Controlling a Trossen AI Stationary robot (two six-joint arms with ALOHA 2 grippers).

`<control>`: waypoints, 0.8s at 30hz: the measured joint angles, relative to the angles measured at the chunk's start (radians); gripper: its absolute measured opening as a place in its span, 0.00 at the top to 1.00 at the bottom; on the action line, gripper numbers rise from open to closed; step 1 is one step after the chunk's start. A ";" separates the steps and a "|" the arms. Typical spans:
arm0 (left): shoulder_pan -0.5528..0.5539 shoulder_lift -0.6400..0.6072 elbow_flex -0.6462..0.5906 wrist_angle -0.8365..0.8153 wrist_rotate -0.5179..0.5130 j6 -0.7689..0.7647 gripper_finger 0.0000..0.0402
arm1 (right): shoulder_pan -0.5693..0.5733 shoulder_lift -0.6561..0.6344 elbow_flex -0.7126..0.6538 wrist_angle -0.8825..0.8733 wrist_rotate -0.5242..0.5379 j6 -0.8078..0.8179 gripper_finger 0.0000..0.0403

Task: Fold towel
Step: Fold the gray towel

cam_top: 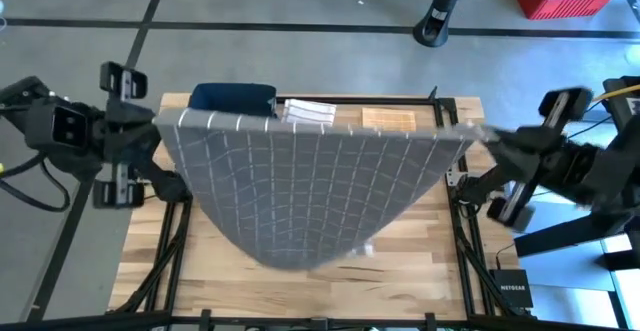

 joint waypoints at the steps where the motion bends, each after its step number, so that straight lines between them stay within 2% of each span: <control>1: 0.000 0.000 0.001 0.018 -0.018 0.031 1.00 | 0.000 -0.004 0.001 0.039 -0.011 -0.027 1.00; 4: 0.003 0.000 0.011 0.023 -0.097 0.101 1.00 | 0.000 -0.030 -0.001 0.076 -0.013 -0.054 1.00; 7: 0.023 -0.001 0.012 0.018 -0.221 0.167 1.00 | -0.012 -0.070 -0.002 0.034 0.045 0.007 1.00; 11: 0.058 -0.003 0.006 -0.023 -0.414 0.231 1.00 | -0.099 -0.095 0.000 -0.049 0.093 0.097 1.00; 15: 0.119 -0.012 0.006 -0.181 -0.580 0.243 1.00 | -0.214 -0.099 -0.001 -0.167 0.129 0.169 1.00; 18: 0.158 -0.027 0.006 -0.351 -0.672 0.179 1.00 | -0.334 -0.112 0.001 -0.382 0.196 0.299 1.00; 20: 0.189 -0.047 0.006 -0.518 -0.696 0.070 1.00 | -0.416 -0.117 0.000 -0.623 0.231 0.457 0.99; 22: 0.223 -0.071 0.006 -0.703 -0.698 -0.079 1.00 | -0.492 -0.121 -0.001 -0.920 0.185 0.691 0.98; 24: 0.260 -0.091 0.006 -0.877 -0.692 -0.237 1.00 | -0.566 -0.129 -0.002 -1.186 0.078 0.942 0.98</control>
